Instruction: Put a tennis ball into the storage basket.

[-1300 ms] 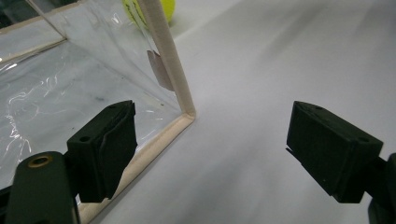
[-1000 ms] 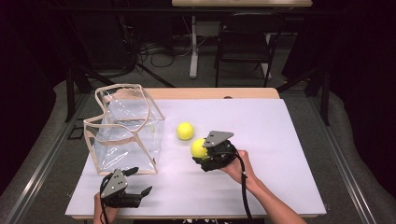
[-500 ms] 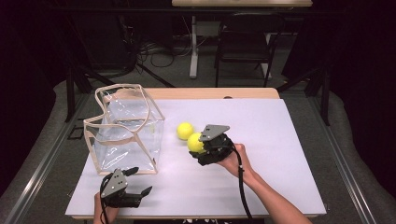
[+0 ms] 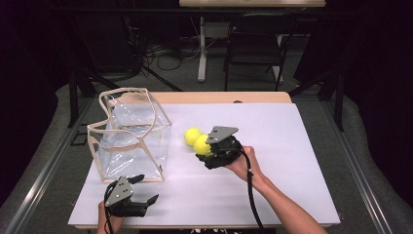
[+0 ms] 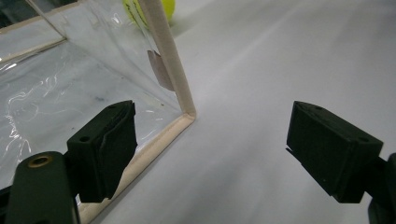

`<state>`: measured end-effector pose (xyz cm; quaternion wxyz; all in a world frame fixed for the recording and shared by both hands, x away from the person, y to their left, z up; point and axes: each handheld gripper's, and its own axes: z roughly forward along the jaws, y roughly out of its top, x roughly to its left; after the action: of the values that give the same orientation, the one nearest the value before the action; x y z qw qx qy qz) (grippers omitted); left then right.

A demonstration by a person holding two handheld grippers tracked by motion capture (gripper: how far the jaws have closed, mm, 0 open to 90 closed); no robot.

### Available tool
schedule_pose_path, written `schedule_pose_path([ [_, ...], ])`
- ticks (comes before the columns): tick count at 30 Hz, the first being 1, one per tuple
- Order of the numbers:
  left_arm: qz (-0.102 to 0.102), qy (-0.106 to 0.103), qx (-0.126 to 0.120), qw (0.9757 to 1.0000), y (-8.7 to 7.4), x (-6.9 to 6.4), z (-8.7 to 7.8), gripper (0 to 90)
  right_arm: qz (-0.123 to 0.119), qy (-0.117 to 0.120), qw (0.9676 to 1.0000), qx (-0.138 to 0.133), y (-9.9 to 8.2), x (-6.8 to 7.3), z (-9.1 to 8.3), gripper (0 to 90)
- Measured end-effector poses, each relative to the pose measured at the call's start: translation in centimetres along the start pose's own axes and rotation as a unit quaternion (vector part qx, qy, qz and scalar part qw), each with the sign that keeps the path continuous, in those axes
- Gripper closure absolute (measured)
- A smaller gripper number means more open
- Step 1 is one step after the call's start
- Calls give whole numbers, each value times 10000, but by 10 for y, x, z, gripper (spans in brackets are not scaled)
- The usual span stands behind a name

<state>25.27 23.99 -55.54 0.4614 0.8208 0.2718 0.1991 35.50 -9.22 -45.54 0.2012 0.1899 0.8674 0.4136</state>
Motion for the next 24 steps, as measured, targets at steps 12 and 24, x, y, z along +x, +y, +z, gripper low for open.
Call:
schedule_pose_path([
  [12,9,0,-2,10000,0,0,0,159,30,-28,10000,-5,6,-9,3,265],
  [24,12,-8,0,10000,0,0,0,159,1,-23,10000,-67,16,-12,4,265],
])
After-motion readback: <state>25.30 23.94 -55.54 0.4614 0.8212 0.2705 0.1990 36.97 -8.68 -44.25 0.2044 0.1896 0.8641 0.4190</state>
